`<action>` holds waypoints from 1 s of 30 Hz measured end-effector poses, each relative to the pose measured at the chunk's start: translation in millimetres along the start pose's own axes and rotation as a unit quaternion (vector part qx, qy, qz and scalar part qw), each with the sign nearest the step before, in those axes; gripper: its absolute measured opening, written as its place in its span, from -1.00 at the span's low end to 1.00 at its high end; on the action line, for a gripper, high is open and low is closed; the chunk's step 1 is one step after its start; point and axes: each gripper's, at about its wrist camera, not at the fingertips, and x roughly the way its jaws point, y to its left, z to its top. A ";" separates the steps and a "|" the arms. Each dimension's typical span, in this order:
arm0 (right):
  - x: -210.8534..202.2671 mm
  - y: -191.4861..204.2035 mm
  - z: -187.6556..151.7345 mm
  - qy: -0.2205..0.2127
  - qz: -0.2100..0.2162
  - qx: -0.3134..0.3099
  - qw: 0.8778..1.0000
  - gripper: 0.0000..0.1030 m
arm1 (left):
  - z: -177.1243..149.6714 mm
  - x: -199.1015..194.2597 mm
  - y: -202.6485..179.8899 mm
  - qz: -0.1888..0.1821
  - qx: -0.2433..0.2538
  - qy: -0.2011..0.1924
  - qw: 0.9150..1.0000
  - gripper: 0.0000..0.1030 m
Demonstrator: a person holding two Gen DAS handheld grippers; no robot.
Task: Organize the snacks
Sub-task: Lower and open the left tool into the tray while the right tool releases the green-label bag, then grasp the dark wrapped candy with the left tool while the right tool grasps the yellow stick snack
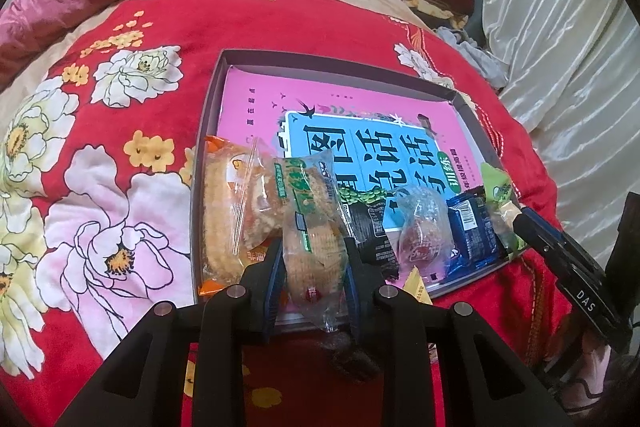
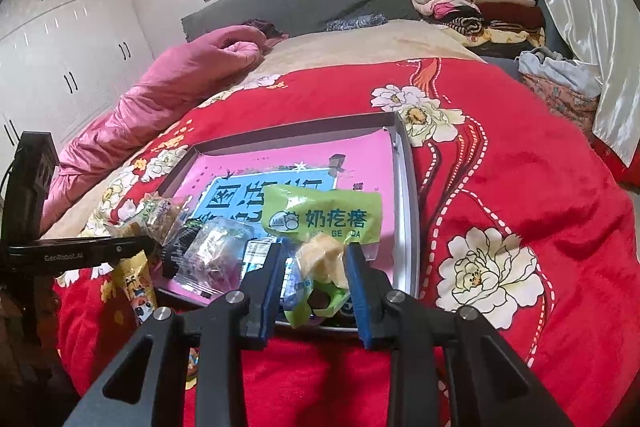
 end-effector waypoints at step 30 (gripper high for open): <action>-23.0 76.5 -21.1 -0.003 0.073 -0.133 0.988 0.02 | 0.9 -52.1 -3.8 -0.013 0.007 -0.042 0.999 0.47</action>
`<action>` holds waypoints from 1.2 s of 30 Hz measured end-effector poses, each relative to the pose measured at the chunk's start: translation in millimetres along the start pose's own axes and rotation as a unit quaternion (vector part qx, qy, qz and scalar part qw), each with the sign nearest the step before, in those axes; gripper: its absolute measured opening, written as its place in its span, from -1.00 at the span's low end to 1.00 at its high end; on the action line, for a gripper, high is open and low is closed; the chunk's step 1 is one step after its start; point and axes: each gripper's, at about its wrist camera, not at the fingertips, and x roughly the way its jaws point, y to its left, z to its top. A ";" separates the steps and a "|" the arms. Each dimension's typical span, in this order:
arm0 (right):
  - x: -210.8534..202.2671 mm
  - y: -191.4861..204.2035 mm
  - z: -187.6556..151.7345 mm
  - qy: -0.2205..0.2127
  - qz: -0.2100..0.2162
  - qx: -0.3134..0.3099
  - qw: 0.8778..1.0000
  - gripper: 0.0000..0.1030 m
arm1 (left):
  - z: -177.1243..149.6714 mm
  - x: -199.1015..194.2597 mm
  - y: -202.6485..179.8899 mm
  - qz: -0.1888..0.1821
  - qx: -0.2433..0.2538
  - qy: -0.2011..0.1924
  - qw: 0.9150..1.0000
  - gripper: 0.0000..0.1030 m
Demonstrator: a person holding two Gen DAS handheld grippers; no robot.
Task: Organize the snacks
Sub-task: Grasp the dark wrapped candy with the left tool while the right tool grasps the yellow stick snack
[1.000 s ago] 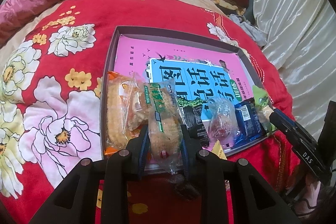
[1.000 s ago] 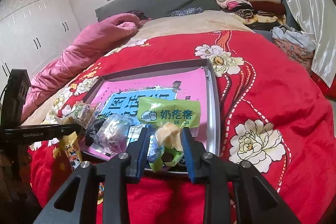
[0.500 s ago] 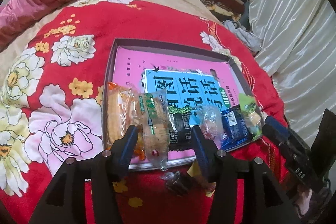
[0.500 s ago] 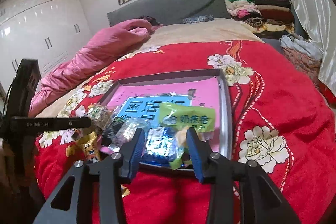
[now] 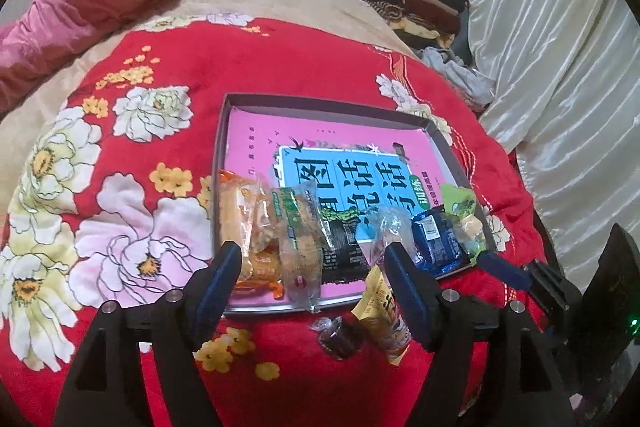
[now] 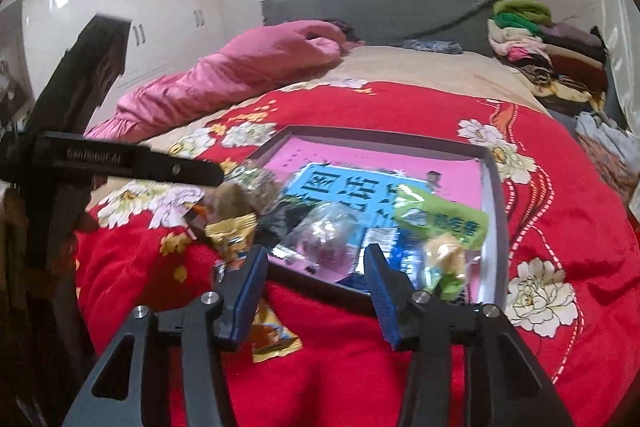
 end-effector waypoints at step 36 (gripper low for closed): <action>53.9 48.6 -21.5 0.081 0.025 -0.095 0.992 -0.14 | -65.2 7.0 9.0 0.003 0.021 0.097 0.995 0.48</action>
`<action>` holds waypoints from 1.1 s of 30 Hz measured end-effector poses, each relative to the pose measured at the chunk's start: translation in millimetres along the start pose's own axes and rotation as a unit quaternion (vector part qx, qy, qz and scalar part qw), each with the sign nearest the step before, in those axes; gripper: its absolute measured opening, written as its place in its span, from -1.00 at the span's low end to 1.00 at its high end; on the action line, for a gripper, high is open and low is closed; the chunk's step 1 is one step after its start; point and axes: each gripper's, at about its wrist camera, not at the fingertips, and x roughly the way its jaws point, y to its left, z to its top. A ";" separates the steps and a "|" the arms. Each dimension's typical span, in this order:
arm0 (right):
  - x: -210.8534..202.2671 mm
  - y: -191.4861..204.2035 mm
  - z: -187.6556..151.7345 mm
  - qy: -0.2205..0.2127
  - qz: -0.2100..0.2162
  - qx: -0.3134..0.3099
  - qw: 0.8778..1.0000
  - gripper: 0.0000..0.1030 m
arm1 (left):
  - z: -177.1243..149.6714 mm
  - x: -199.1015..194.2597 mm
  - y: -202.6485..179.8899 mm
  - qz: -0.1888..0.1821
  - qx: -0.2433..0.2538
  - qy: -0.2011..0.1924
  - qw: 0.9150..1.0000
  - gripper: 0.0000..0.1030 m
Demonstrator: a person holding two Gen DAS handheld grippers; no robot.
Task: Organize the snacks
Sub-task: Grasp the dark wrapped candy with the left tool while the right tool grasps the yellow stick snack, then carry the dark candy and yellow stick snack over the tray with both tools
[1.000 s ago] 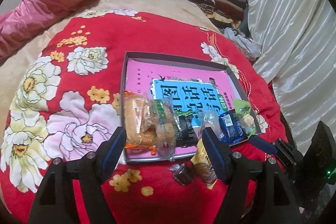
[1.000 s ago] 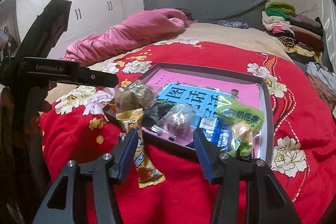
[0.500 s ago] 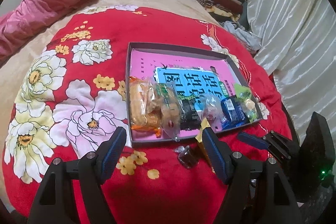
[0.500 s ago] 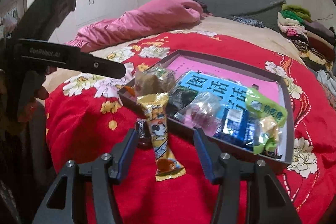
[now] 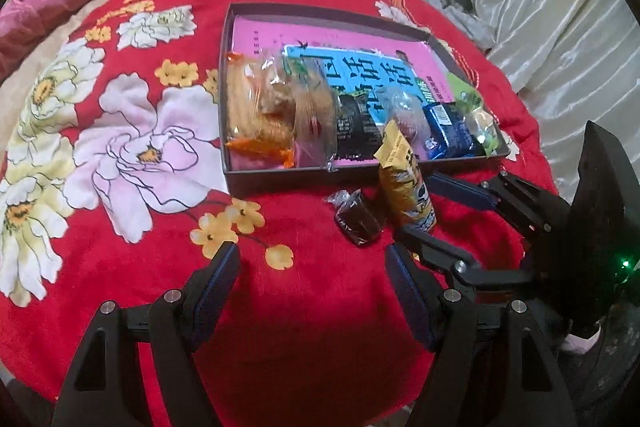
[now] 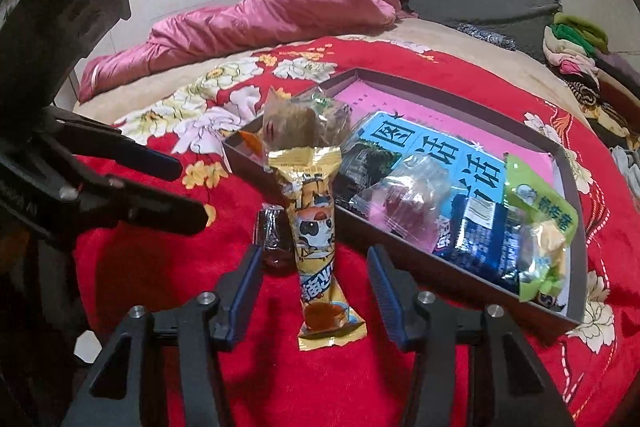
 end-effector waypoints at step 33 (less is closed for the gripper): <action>-75.5 -97.7 6.6 -0.139 -0.008 0.188 0.972 -0.72 | 22.2 15.9 -41.7 -0.034 -0.005 -0.020 0.999 -0.28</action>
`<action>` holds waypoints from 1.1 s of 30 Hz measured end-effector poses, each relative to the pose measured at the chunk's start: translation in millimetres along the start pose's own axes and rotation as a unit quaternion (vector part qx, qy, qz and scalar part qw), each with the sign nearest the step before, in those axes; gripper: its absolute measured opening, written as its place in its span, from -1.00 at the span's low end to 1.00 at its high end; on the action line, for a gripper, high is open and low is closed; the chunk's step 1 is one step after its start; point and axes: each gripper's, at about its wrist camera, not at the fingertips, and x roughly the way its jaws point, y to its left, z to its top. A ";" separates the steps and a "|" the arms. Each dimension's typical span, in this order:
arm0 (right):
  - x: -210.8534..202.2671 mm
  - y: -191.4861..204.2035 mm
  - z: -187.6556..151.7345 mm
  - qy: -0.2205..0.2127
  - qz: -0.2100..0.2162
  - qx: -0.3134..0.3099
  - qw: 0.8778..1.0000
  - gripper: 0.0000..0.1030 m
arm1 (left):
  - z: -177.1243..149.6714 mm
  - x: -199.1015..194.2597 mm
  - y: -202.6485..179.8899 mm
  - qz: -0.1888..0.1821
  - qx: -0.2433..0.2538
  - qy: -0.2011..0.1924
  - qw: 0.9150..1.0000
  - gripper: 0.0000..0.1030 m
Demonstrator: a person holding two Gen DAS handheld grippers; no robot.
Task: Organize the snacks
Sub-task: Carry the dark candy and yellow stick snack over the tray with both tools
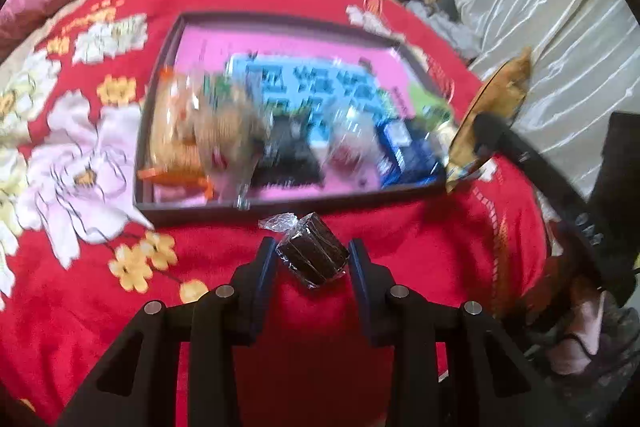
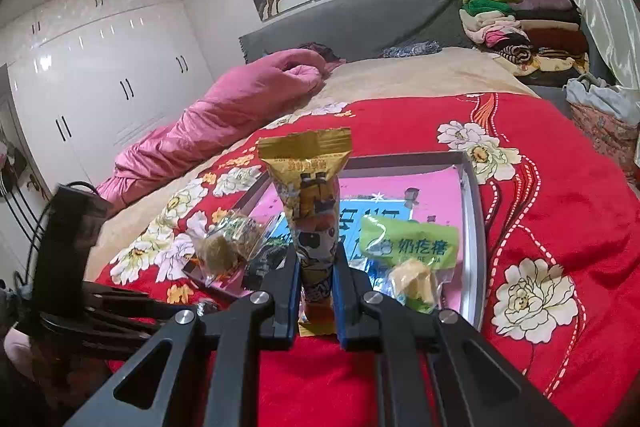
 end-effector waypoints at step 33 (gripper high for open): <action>45.8 -9.6 -1.8 0.044 -0.032 -0.007 0.998 -0.72 | 51.6 37.5 -11.8 0.037 0.018 -0.018 0.999 -0.28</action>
